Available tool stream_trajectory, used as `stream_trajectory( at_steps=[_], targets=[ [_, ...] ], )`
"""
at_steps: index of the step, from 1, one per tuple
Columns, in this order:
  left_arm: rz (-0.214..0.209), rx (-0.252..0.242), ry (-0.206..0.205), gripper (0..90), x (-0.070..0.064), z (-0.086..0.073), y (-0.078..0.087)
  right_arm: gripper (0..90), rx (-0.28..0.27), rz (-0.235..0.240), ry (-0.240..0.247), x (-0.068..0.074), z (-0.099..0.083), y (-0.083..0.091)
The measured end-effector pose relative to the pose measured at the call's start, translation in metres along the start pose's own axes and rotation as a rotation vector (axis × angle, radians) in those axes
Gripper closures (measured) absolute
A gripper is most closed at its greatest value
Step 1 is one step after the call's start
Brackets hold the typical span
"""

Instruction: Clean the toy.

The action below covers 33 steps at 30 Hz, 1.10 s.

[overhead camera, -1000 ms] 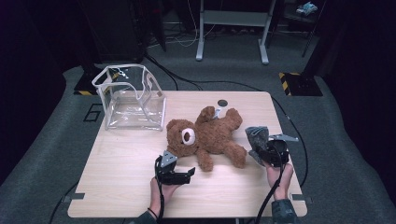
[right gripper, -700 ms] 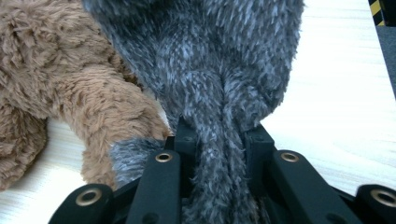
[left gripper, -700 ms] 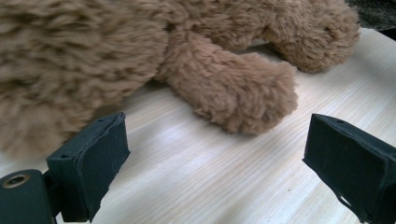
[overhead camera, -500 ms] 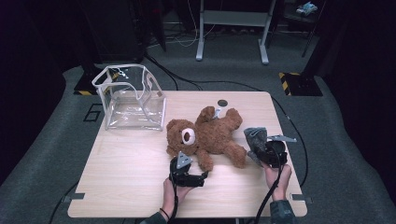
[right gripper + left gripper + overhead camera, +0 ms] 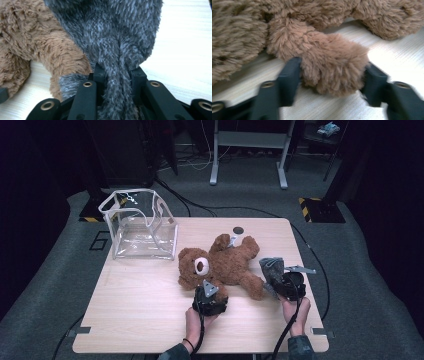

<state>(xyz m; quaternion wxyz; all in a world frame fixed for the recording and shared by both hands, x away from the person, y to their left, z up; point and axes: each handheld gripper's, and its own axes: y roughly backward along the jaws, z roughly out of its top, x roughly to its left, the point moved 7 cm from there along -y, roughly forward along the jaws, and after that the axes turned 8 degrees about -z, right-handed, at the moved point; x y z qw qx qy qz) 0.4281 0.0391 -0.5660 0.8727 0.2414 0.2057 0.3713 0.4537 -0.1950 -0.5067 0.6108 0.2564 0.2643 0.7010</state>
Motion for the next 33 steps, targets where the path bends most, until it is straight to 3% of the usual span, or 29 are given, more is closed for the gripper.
stream_trajectory(
  at_steps=[3, 7, 16, 26, 30, 33],
  targets=[
    [-0.007, -0.011, -0.006, 58.9, 0.001, 0.002, 0.002, 72.8, -0.003, 0.001, 0.000, 0.002, -0.001, 0.000],
    [-0.027, -0.029, -0.013, 67.9, 0.004, 0.005, 0.007, 72.8, -0.009, -0.001, -0.003, 0.001, -0.001, 0.002],
    [-0.044, -0.071, -0.026, 70.3, 0.008, 0.016, 0.020, 72.8, -0.009, -0.006, -0.017, -0.003, -0.004, 0.003],
    [-0.043, -0.097, -0.031, 71.2, 0.017, 0.035, 0.036, 73.0, -0.065, 0.018, -0.027, 0.009, 0.004, 0.020],
    [-0.051, -0.101, -0.022, 71.2, 0.021, 0.042, 0.039, 73.0, -0.107, 0.031, -0.005, 0.023, 0.017, 0.038],
    [-0.059, -0.106, -0.003, 71.1, 0.024, 0.046, 0.039, 72.9, -0.135, 0.060, 0.031, 0.047, 0.027, 0.052]
  ],
)
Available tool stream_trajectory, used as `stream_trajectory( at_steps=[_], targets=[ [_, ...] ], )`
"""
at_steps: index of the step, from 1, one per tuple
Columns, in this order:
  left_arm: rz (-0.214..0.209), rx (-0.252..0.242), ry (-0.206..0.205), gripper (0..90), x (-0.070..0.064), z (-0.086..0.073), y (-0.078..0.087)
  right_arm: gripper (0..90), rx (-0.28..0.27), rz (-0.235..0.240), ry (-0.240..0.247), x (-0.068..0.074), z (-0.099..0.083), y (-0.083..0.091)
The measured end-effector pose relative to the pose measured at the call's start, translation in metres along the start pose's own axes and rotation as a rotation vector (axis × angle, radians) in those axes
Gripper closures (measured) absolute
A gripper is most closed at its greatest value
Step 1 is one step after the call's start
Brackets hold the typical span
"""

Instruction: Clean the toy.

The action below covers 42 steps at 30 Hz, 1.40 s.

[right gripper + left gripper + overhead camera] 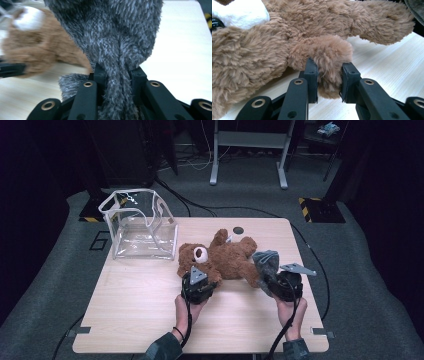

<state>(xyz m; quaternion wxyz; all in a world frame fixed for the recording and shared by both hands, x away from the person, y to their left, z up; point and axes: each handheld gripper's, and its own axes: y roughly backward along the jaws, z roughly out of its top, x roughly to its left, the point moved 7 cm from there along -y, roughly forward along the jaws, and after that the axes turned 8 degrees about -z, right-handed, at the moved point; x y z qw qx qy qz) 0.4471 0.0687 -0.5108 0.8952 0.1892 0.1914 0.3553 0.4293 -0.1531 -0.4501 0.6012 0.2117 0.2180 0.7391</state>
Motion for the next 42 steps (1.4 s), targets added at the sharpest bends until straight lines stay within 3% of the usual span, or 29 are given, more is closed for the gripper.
stream_trajectory(
  at_steps=[4, 8, 10, 12, 16, 18, 20, 22, 26, 28, 30, 34, 38, 42],
  targets=[
    [-0.011, 0.003, 0.009, 71.0, 0.000, 0.005, -0.001, 72.8, 0.004, 0.053, 0.082, 0.043, 0.005, -0.005],
    [-0.020, 0.002, 0.018, 71.1, 0.001, 0.009, 0.000, 72.8, 0.077, 0.093, 0.165, 0.088, -0.003, -0.044],
    [-0.019, 0.006, 0.013, 71.2, 0.002, 0.010, 0.001, 72.9, 0.105, 0.107, 0.185, 0.102, -0.009, -0.063],
    [-0.019, 0.004, 0.018, 71.5, 0.004, 0.011, 0.002, 73.0, 0.123, 0.094, 0.194, 0.108, -0.012, -0.076],
    [-0.030, -0.005, 0.018, 72.2, 0.007, 0.014, 0.006, 73.1, 0.153, 0.064, 0.176, 0.102, -0.015, -0.088],
    [-0.031, -0.011, 0.015, 72.4, 0.007, 0.016, 0.008, 73.1, 0.161, 0.019, 0.180, 0.097, -0.016, -0.090],
    [-0.034, -0.015, 0.016, 72.5, 0.007, 0.018, 0.010, 73.0, 0.160, -0.026, 0.170, 0.090, -0.015, -0.088],
    [-0.034, -0.017, 0.012, 72.5, 0.007, 0.020, 0.010, 72.9, 0.119, -0.045, 0.174, 0.084, -0.010, -0.080],
    [-0.036, -0.016, 0.009, 72.4, 0.008, 0.025, 0.009, 72.8, 0.050, 0.023, 0.209, 0.100, 0.001, -0.062],
    [-0.031, -0.015, 0.017, 72.4, 0.009, 0.025, 0.010, 72.8, 0.058, 0.034, 0.249, 0.114, 0.003, -0.064],
    [-0.033, -0.012, 0.023, 72.4, 0.013, 0.025, 0.012, 72.7, 0.082, 0.024, 0.248, 0.114, 0.003, -0.075],
    [-0.026, -0.016, 0.025, 72.6, 0.019, 0.027, 0.016, 72.8, 0.111, -0.020, 0.207, 0.093, -0.001, -0.088],
    [-0.021, -0.023, 0.029, 72.8, 0.023, 0.028, 0.018, 72.8, 0.079, -0.089, 0.181, 0.062, 0.003, -0.079],
    [-0.016, -0.023, 0.031, 72.8, 0.026, 0.029, 0.019, 72.7, 0.056, -0.176, 0.121, 0.025, 0.010, -0.069]
  ],
)
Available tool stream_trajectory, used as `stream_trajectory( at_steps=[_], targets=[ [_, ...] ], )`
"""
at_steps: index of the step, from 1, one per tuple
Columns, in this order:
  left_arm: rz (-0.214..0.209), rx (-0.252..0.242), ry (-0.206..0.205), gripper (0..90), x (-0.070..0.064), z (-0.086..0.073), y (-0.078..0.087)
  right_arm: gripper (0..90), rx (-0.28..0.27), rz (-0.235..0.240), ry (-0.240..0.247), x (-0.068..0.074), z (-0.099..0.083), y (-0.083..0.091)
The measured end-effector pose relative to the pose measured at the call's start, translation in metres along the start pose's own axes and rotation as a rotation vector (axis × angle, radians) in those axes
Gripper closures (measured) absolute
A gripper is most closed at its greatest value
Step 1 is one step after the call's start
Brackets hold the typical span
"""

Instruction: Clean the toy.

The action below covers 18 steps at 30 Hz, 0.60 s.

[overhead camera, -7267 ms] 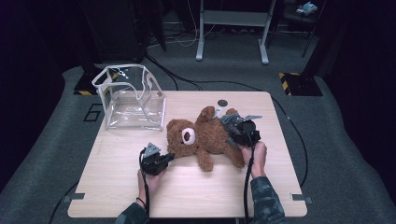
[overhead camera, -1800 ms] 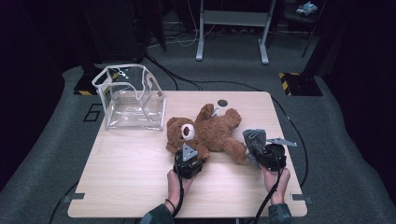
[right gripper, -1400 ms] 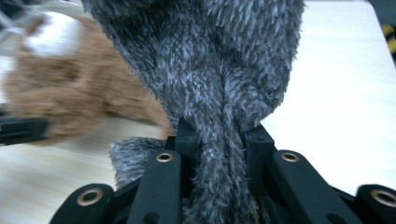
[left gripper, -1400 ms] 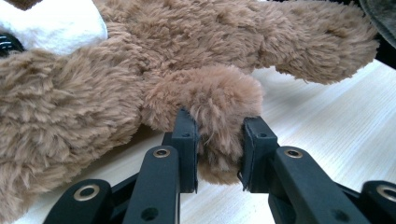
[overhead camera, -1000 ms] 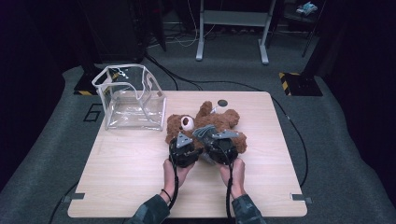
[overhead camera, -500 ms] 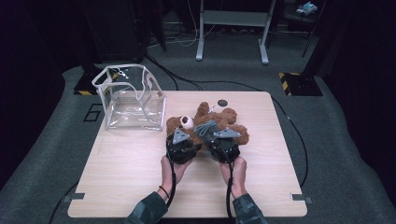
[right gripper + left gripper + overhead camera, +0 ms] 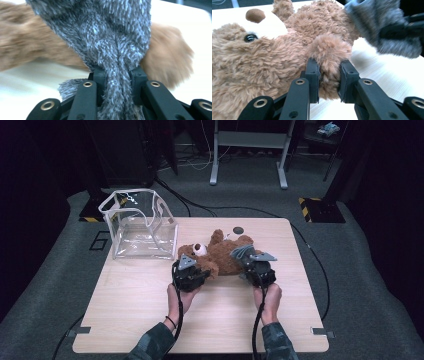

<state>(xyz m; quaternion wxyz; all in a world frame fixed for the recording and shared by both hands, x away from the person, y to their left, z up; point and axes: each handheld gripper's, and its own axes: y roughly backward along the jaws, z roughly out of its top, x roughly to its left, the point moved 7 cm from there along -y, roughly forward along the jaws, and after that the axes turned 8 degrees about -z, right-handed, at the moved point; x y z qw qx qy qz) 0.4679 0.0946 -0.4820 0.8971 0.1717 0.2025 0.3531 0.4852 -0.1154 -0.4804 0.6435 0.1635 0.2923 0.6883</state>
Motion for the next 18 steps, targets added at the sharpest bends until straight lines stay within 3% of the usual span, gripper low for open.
stream_trajectory(
  at_steps=[3, 5, 7, 10, 13, 15, 18],
  targets=[
    [0.001, 0.001, -0.003, 72.8, 0.000, 0.000, 0.000, 72.5, -0.003, -0.029, -0.029, -0.015, 0.001, 0.002],
    [0.002, 0.003, -0.005, 72.8, 0.000, 0.001, 0.000, 72.4, -0.022, -0.036, -0.024, -0.015, 0.003, 0.006],
    [0.002, 0.002, -0.003, 72.7, 0.000, 0.001, -0.001, 72.4, -0.033, 0.004, -0.009, -0.002, 0.005, 0.012],
    [0.000, 0.005, -0.011, 72.7, -0.001, 0.001, -0.001, 72.3, -0.051, 0.106, 0.035, 0.030, 0.009, 0.017],
    [0.001, 0.005, -0.015, 72.8, -0.001, 0.002, -0.002, 72.2, -0.035, 0.197, 0.113, 0.075, 0.009, 0.013],
    [0.004, 0.005, -0.015, 73.2, 0.000, 0.002, -0.001, 72.2, -0.024, 0.200, 0.152, 0.094, 0.009, 0.008],
    [0.001, 0.007, -0.012, 73.8, 0.002, 0.001, 0.000, 72.3, -0.003, 0.174, 0.149, 0.092, 0.007, -0.001]
  ],
)
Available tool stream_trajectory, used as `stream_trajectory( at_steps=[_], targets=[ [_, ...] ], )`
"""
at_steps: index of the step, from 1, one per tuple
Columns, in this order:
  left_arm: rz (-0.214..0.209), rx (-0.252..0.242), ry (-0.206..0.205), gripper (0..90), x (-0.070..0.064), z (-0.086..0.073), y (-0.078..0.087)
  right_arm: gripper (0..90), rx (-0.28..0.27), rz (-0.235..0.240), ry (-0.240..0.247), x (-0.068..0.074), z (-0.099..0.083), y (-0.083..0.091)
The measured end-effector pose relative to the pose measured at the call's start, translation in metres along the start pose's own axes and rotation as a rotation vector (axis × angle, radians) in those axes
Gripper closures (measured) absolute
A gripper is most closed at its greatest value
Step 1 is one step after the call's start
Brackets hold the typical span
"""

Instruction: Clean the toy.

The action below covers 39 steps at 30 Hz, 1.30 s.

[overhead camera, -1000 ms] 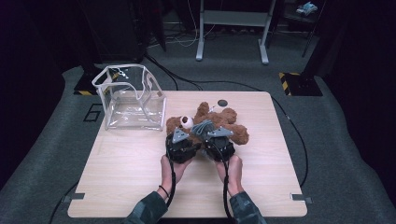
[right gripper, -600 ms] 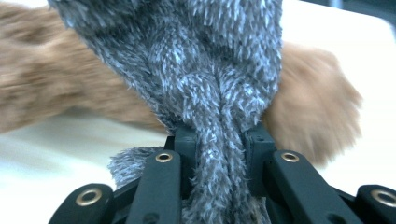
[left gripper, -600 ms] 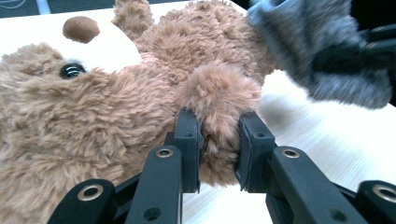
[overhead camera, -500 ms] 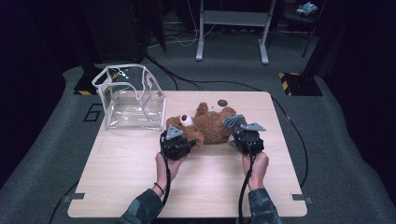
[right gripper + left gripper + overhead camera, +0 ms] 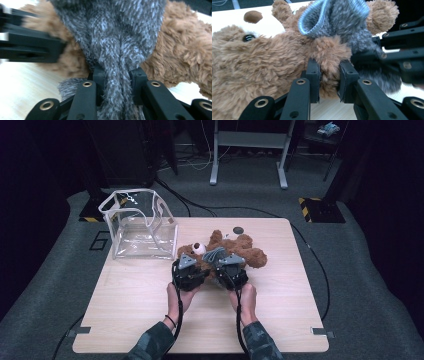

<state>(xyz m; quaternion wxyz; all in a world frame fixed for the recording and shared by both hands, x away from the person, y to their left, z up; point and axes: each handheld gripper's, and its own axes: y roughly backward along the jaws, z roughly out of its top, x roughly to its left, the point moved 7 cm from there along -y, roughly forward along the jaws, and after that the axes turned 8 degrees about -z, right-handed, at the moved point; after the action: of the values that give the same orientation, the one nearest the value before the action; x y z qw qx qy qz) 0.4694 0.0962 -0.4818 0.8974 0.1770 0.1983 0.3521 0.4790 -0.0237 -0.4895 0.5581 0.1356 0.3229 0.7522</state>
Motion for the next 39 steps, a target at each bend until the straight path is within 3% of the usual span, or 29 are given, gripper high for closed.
stream_trajectory(
  at_steps=[3, 9, 13, 16, 18, 20, 23, 25, 28, 32, 34, 39],
  targets=[
    [0.005, -0.005, 0.001, 74.1, 0.004, -0.001, 0.002, 72.5, 0.012, -0.038, -0.038, -0.023, -0.007, -0.002],
    [0.011, 0.000, -0.003, 74.1, 0.005, -0.002, 0.003, 72.8, 0.025, -0.152, -0.144, -0.088, -0.029, 0.007],
    [0.014, 0.000, -0.005, 74.1, 0.005, -0.002, 0.003, 72.8, 0.023, -0.210, -0.197, -0.115, -0.038, 0.015],
    [0.019, 0.002, -0.006, 74.0, 0.007, -0.001, 0.003, 72.8, 0.001, -0.246, -0.217, -0.124, -0.038, 0.024],
    [0.021, 0.001, -0.009, 73.9, 0.007, -0.001, 0.003, 72.7, -0.012, -0.257, -0.207, -0.121, -0.037, 0.029],
    [0.024, 0.000, -0.011, 73.9, 0.007, 0.000, 0.003, 72.7, -0.030, -0.202, -0.195, -0.108, -0.033, 0.033],
    [0.021, -0.001, -0.010, 73.4, 0.006, 0.001, 0.002, 72.6, -0.055, -0.020, -0.170, -0.071, -0.025, 0.029],
    [0.020, -0.002, -0.016, 71.8, 0.005, 0.002, 0.002, 72.6, -0.027, 0.030, -0.123, -0.048, -0.021, 0.019],
    [0.031, -0.008, -0.017, 61.9, 0.007, 0.002, 0.008, 72.5, 0.015, 0.009, -0.085, -0.034, -0.019, 0.000],
    [0.070, -0.021, -0.025, 44.0, 0.017, -0.004, 0.021, 72.4, 0.034, 0.006, -0.135, -0.040, -0.021, -0.011],
    [0.093, -0.033, -0.019, 38.4, 0.025, -0.011, 0.028, 72.3, 0.040, 0.001, -0.137, -0.044, -0.022, -0.012],
    [0.143, -0.026, 0.025, 33.1, 0.043, -0.033, 0.041, 72.3, 0.037, -0.017, -0.154, -0.052, -0.024, -0.009]
  ],
)
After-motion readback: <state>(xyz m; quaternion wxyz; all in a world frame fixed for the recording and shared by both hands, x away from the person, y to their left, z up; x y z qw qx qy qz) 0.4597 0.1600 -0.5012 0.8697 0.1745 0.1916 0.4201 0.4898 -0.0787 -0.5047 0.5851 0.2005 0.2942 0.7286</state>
